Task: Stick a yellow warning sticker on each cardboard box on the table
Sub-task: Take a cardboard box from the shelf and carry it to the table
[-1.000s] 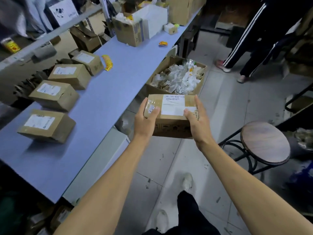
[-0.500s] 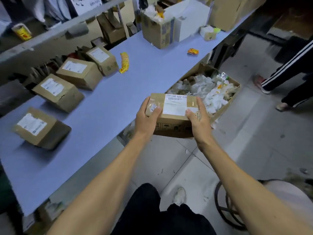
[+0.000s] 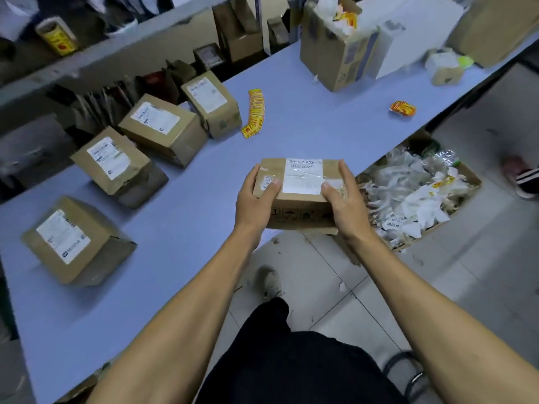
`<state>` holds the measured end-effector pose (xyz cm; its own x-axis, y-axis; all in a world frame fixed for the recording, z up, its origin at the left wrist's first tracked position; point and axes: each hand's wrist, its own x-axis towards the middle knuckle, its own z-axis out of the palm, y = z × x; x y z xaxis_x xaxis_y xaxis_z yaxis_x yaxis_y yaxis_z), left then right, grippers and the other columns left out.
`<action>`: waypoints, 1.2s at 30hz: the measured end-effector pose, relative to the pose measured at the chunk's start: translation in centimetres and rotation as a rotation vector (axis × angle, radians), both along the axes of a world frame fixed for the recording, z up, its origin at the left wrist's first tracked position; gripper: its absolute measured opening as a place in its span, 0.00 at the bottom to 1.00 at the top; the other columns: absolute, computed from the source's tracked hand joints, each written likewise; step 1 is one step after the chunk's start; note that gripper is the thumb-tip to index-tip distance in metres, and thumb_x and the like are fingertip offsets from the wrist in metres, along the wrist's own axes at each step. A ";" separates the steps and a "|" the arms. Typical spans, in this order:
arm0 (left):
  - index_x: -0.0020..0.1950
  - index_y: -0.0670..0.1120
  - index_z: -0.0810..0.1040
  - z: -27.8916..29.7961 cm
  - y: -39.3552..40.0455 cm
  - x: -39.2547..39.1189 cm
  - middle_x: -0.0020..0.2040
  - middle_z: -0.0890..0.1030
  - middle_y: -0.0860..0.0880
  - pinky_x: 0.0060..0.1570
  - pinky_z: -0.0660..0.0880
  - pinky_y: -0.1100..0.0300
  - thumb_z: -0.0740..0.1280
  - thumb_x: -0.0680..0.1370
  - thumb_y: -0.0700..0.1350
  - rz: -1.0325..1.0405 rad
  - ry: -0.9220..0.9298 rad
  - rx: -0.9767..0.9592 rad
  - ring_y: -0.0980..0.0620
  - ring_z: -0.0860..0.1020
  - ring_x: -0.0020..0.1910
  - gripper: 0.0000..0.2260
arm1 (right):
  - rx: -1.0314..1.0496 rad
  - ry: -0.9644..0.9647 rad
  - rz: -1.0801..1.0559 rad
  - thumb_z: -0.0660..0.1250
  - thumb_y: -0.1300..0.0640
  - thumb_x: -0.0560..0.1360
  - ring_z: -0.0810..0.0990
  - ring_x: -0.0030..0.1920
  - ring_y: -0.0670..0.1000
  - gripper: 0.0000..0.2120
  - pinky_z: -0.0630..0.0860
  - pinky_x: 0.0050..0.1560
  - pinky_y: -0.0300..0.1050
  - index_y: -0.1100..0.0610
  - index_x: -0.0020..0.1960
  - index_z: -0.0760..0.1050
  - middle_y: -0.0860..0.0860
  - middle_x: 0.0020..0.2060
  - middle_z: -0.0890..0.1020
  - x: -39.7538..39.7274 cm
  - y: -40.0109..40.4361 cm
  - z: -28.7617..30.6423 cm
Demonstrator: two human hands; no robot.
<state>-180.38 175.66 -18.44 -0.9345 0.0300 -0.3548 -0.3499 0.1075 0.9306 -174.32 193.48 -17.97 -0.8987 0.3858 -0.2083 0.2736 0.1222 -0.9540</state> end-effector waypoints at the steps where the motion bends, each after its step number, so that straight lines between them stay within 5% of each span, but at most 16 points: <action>1: 0.70 0.62 0.71 -0.2 -0.3 -1.1 0.55 0.76 0.69 0.45 0.76 0.68 0.70 0.73 0.55 0.014 -0.006 -0.007 0.63 0.78 0.55 0.25 | 0.018 -0.015 0.016 0.64 0.40 0.74 0.64 0.63 0.25 0.35 0.60 0.56 0.21 0.40 0.78 0.57 0.29 0.68 0.63 -1.3 -0.2 -0.1; 5: 0.70 0.60 0.71 -1.3 -1.3 -4.6 0.54 0.76 0.70 0.38 0.73 0.76 0.70 0.73 0.54 0.077 -0.030 -0.009 0.73 0.77 0.49 0.25 | 0.014 -0.087 0.092 0.64 0.39 0.74 0.66 0.72 0.43 0.34 0.65 0.69 0.42 0.37 0.78 0.56 0.38 0.75 0.65 -6.1 -0.8 -1.1; 12: 0.72 0.58 0.70 -3.3 -1.7 -8.9 0.60 0.77 0.60 0.46 0.73 0.67 0.70 0.74 0.54 0.184 -0.077 -0.021 0.64 0.76 0.56 0.26 | 0.037 -0.146 0.237 0.63 0.41 0.76 0.69 0.67 0.43 0.33 0.66 0.58 0.34 0.38 0.78 0.56 0.41 0.74 0.67 -12.8 -0.6 -2.4; 19: 0.74 0.56 0.68 -4.7 0.4 -12.1 0.66 0.77 0.55 0.57 0.75 0.59 0.70 0.75 0.53 0.344 -0.066 -0.064 0.56 0.77 0.61 0.28 | 0.089 -0.175 0.470 0.62 0.42 0.80 0.67 0.74 0.49 0.32 0.66 0.72 0.49 0.41 0.80 0.52 0.44 0.78 0.64 -18.8 2.2 -3.9; 22: 0.75 0.55 0.68 -5.0 1.9 -13.0 0.64 0.77 0.56 0.53 0.75 0.66 0.71 0.77 0.49 0.433 -0.069 -0.076 0.62 0.77 0.57 0.27 | 0.096 -0.191 0.555 0.62 0.42 0.80 0.67 0.74 0.51 0.32 0.67 0.73 0.53 0.40 0.80 0.52 0.46 0.78 0.64 -21.0 3.7 -4.2; 27: 0.75 0.54 0.68 -5.7 3.7 -13.2 0.64 0.77 0.55 0.44 0.75 0.73 0.72 0.77 0.45 0.575 -0.138 -0.040 0.66 0.77 0.54 0.28 | 0.129 -0.177 0.710 0.62 0.42 0.80 0.60 0.78 0.48 0.33 0.61 0.76 0.51 0.40 0.80 0.49 0.43 0.80 0.58 -23.1 5.3 -5.1; 30: 0.76 0.54 0.67 -6.3 3.6 -12.7 0.65 0.77 0.54 0.46 0.75 0.71 0.71 0.78 0.44 0.621 -0.157 -0.042 0.61 0.78 0.58 0.27 | 0.172 -0.167 0.795 0.60 0.38 0.79 0.58 0.78 0.47 0.35 0.60 0.76 0.48 0.40 0.80 0.48 0.43 0.80 0.56 -23.9 5.2 -6.1; 34: 0.77 0.58 0.63 -7.0 2.4 -11.6 0.63 0.76 0.61 0.48 0.73 0.76 0.70 0.79 0.48 0.586 -0.159 -0.139 0.70 0.77 0.55 0.29 | 0.283 -0.120 0.931 0.58 0.38 0.79 0.55 0.79 0.47 0.37 0.57 0.71 0.41 0.44 0.81 0.44 0.43 0.81 0.51 -24.3 4.1 -8.0; 36: 0.78 0.59 0.60 -7.3 1.6 -10.8 0.68 0.74 0.58 0.55 0.72 0.73 0.69 0.79 0.51 0.557 -0.164 -0.185 0.65 0.76 0.61 0.31 | 0.306 -0.103 0.974 0.57 0.38 0.79 0.53 0.79 0.46 0.38 0.57 0.71 0.41 0.45 0.81 0.43 0.42 0.81 0.49 -24.3 3.3 -8.9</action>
<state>-191.17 177.25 -25.73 -0.7248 -0.5231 -0.4483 -0.5372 0.0218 0.8432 -198.58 196.81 -26.91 -0.8335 -0.4522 -0.3174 0.0044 0.5691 -0.8222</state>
